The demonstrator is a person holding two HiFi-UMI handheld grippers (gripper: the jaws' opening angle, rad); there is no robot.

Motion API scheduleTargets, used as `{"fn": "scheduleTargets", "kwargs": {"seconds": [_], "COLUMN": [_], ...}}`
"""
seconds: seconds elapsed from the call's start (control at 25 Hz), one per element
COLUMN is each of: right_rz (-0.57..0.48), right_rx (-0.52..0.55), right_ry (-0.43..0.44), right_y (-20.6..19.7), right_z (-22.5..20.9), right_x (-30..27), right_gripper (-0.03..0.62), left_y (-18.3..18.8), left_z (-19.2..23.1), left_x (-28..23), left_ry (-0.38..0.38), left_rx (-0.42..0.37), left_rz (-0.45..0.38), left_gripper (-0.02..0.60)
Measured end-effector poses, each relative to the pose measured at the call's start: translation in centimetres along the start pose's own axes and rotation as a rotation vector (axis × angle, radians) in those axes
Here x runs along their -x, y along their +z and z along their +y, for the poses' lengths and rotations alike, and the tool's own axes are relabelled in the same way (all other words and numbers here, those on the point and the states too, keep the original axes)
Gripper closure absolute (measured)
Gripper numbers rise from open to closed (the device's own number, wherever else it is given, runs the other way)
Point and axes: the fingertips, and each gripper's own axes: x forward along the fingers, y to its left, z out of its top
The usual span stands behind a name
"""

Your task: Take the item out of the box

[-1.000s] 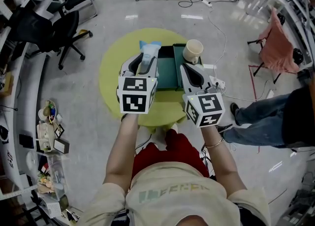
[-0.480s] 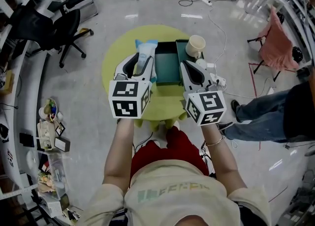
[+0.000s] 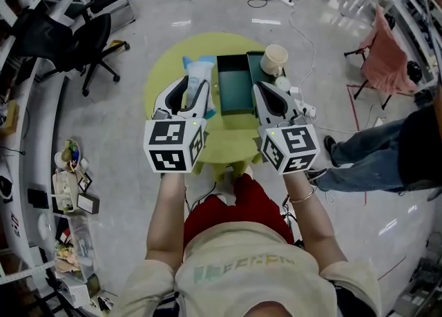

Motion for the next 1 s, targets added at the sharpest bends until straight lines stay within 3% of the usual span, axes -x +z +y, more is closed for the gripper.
{"fn": "scheduleTargets", "kwargs": {"seconds": [0.64, 1.0], "right_rz": [-0.02, -0.027], "right_rx": [0.004, 0.011], "right_ry": [0.012, 0.016], "right_y": [-0.1, 0.8], "right_z": [3.5, 5.6], "right_x": [2.2, 3.2], "right_gripper": [0.559, 0.559], "left_y": [-0.8, 0.6], "left_z": [0.7, 1.0], "left_x": [5.3, 8.0], "left_ry": [0.013, 0.006], "left_rx": [0.007, 0.004], "left_rz": [-0.046, -0.079], "left_gripper": [0.41, 0.411]}}
